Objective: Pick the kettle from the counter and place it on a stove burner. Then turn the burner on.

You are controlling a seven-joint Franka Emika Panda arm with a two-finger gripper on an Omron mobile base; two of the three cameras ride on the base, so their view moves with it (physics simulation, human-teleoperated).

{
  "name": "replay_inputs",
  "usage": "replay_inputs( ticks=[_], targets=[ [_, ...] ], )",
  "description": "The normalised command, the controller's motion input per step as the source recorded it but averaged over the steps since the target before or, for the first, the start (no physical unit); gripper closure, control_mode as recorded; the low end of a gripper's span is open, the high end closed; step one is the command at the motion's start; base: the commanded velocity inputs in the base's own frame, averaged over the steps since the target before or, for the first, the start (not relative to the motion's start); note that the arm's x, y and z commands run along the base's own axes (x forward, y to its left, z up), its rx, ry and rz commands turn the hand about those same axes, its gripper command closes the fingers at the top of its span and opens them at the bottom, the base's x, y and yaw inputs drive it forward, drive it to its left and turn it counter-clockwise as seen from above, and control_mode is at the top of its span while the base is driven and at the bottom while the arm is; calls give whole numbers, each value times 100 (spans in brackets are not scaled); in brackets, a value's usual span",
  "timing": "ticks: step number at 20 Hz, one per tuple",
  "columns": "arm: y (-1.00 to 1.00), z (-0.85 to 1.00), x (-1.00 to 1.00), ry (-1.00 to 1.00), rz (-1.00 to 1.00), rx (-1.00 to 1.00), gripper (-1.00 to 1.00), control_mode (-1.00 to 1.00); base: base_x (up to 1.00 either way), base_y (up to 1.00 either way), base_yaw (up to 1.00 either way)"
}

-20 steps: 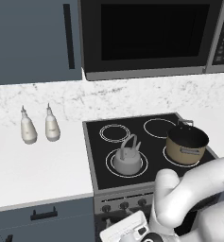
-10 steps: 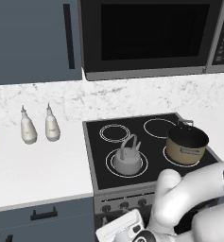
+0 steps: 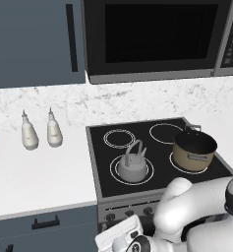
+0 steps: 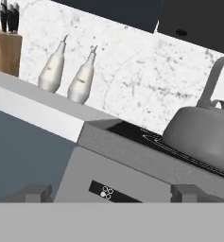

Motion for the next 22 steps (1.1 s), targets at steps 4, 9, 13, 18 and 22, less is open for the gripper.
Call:
replay_inputs(
  ticks=[4,9,13,18,22],
  targets=[
    [-15,-26,27,0,1,0,-100,-100,0,0,0],
    [-17,-32,21,0,2,0,-100,-100,0,0,0],
    [-7,-38,17,0,2,0,-100,-100,0,0,0],
    [0,-35,14,0,2,0,-100,-100,0,0,0],
    [2,-25,9,0,2,0,-100,-100,0,0,0]
  ],
)
